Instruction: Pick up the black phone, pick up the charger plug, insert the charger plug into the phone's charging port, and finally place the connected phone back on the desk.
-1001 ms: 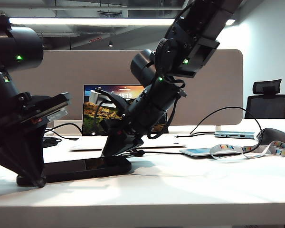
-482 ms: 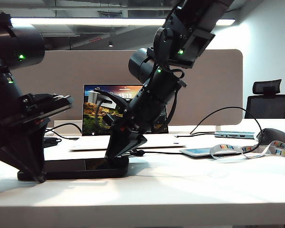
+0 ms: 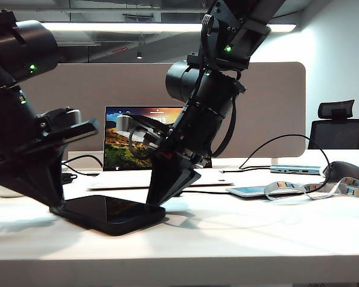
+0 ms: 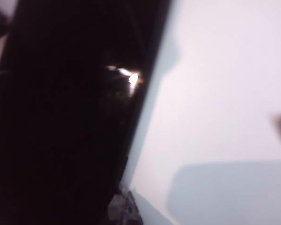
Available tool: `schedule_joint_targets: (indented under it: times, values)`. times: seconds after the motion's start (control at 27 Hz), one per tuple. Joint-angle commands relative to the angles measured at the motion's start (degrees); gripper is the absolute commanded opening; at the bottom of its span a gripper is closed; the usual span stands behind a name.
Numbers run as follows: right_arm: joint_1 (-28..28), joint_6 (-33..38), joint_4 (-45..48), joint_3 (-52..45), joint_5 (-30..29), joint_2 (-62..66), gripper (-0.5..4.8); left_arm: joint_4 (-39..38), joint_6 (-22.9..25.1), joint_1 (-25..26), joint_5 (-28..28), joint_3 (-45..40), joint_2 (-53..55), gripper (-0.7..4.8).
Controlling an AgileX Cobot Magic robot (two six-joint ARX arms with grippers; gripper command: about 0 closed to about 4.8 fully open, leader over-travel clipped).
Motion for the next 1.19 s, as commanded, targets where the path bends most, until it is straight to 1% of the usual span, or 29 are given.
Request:
schedule_joint_targets:
  times: [0.04,0.11,0.19,0.3,0.41,0.52,0.63,0.67,0.74,0.78,0.82,0.89,0.93,0.96,1.04,1.11,1.19]
  values:
    - [0.2,-0.4,-1.9,0.3,-4.9,-0.3,-0.05,3.0,-1.3,0.0,-0.2,0.1,0.0,-0.06]
    - [0.2,-0.4,-2.6,0.3,-6.8,-0.3,-0.05,3.4,-1.2,0.0,-0.3,0.1,0.0,-0.06]
    - [0.2,-0.3,-2.8,0.3,-6.8,-0.3,-0.05,3.5,-1.2,0.0,-0.3,0.1,-0.1,-0.06]
    - [0.1,-0.3,-2.7,0.5,-5.4,-0.4,-0.05,3.1,-1.2,0.0,-0.1,0.2,-0.2,-0.06]
    - [-0.3,-0.3,-2.7,1.1,-2.6,-1.0,-0.05,2.4,-1.6,0.1,0.0,0.2,-1.4,-0.06]
    - [-1.0,-0.3,-2.0,1.4,-0.2,-2.4,-0.05,1.4,-3.3,0.1,0.0,0.2,-4.0,-0.06]
    - [-1.8,0.0,-0.9,1.4,-0.2,-4.0,-0.05,0.0,-5.1,0.2,0.1,0.2,-7.8,-0.06]
    - [-2.0,0.1,-0.9,1.4,-0.3,-4.5,-0.05,-0.5,-5.6,0.3,0.5,0.2,-9.2,-0.06]
    - [-2.4,0.1,-0.8,1.4,-0.4,-5.5,-0.05,-1.7,-7.5,0.6,3.1,0.2,-11.7,-0.02]
    - [-2.5,0.1,-0.8,1.4,-0.4,-5.8,-0.05,-2.3,-8.6,0.8,4.5,0.2,-12.6,0.18]
    - [-2.5,0.1,-0.8,1.4,-0.4,-6.0,-0.05,-2.8,-9.6,1.1,5.7,0.2,-13.5,0.82]
    - [-2.6,0.2,-1.0,1.4,-0.4,-6.2,-0.05,-2.9,-9.8,2.0,8.5,0.2,-14.5,2.36]
    - [-2.6,0.5,-1.2,1.4,-0.4,-6.2,-0.05,-2.8,-9.8,2.5,10.9,0.2,-14.8,3.3]
    - [-2.6,1.0,-1.3,1.4,-0.4,-6.2,-0.05,-2.7,-9.8,2.9,13.0,0.2,-14.8,3.85]
    - [-2.6,2.0,-1.4,1.4,-0.4,-6.2,-0.05,-2.8,-9.8,3.6,16.1,0.0,-14.7,4.42]
    - [-2.6,2.1,-1.0,1.4,-0.4,-6.2,-0.05,-2.9,-9.8,3.9,16.6,-0.3,-14.7,4.79]
    - [-2.7,2.1,-0.3,1.4,-0.4,-6.2,-0.05,-2.6,-9.8,4.1,16.7,-1.0,-14.7,4.79]
